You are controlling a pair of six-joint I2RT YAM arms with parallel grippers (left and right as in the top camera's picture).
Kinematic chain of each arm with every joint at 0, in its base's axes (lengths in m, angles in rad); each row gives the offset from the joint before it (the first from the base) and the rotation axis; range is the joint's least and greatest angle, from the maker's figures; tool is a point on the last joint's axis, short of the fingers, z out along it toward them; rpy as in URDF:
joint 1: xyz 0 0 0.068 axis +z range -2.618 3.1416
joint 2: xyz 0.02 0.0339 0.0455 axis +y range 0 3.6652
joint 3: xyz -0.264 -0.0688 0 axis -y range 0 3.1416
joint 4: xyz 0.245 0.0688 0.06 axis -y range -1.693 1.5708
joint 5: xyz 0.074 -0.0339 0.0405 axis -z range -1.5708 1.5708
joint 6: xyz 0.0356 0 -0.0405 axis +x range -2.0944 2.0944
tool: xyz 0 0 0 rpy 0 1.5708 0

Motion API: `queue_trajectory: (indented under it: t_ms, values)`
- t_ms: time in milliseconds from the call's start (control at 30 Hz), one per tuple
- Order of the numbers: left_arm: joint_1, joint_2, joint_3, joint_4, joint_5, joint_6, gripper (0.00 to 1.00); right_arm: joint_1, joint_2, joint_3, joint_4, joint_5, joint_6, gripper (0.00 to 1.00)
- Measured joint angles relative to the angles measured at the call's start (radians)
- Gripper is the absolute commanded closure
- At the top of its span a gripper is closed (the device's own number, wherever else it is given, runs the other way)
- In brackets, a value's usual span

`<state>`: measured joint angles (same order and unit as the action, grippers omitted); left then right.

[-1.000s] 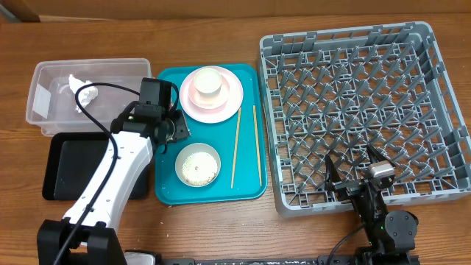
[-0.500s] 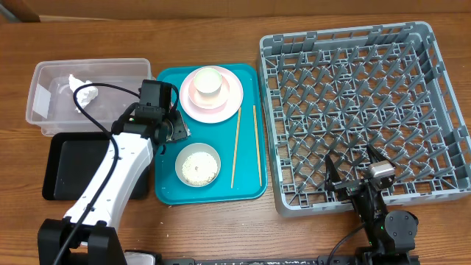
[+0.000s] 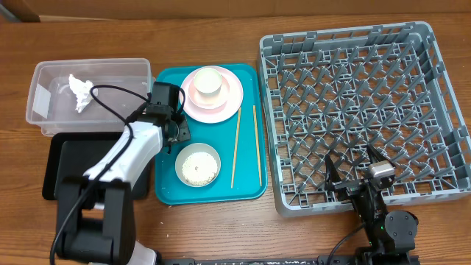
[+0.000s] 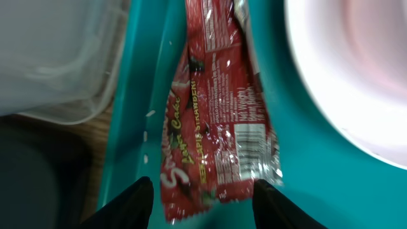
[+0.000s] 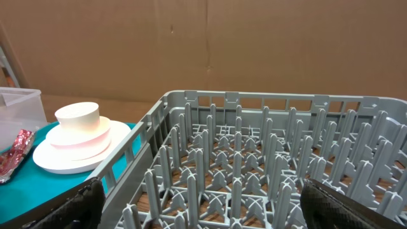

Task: Sort waste into correct bins and load items into the dishwasher
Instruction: 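Reach the left gripper back to the red snack wrapper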

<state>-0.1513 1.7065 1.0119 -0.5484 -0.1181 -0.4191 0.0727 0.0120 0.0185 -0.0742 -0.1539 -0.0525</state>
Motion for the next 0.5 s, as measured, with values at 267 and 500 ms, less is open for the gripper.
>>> queue_trajectory:
  t_ms: [267,500]
  values:
    - [0.0,0.088,-0.002,0.029,0.0,0.0,0.47,0.0,0.0,0.0,0.0,0.0,0.0,0.0]
    - [0.0,0.09,-0.002,0.037,0.001,0.0,0.57,0.0,0.0,0.0,0.0,0.0,0.0,0.0]
